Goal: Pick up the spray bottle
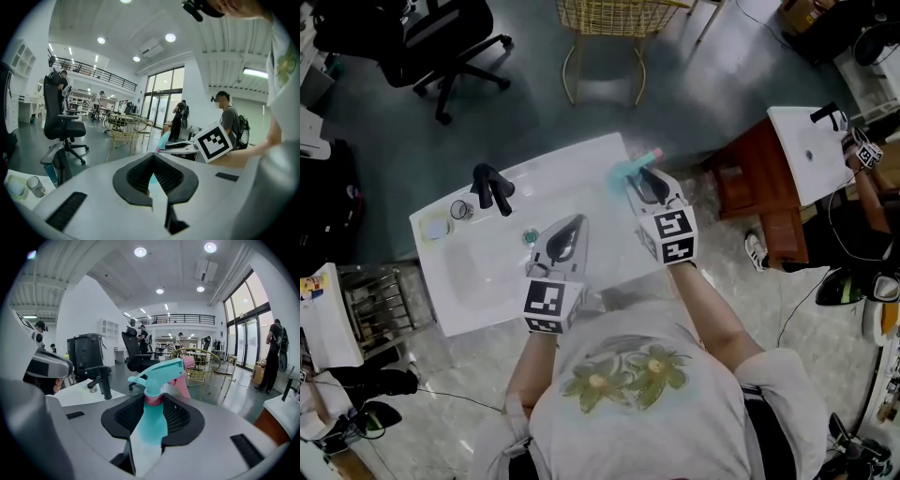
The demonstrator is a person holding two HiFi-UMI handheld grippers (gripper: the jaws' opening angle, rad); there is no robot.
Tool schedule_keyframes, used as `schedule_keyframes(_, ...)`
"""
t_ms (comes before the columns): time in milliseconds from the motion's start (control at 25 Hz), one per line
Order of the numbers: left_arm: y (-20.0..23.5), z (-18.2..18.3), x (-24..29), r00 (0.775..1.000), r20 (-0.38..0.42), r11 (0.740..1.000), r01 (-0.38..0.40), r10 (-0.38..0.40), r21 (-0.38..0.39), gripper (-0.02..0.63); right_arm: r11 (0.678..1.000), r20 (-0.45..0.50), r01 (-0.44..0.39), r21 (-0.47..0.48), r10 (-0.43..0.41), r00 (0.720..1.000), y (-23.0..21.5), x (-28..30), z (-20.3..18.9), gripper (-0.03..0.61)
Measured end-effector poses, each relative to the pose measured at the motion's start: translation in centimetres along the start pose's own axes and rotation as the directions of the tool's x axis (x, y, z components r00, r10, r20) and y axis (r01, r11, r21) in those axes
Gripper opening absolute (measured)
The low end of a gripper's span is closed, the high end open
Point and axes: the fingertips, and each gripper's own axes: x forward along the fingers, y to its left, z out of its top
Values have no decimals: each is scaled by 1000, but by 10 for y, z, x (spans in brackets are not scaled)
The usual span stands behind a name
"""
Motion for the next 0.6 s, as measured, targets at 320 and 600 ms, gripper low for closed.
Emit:
schedule_keyframes(320, -16, 1, -16, 999, 32, 1000, -15, 14, 26, 9, 1000, 52, -17, -14, 18, 998, 7, -33, 16, 133)
schedule_keyframes(600, -31, 13, -35, 997, 74, 999, -34, 32, 36, 9, 998, 148, -50, -31, 54, 988, 23, -73, 50, 133)
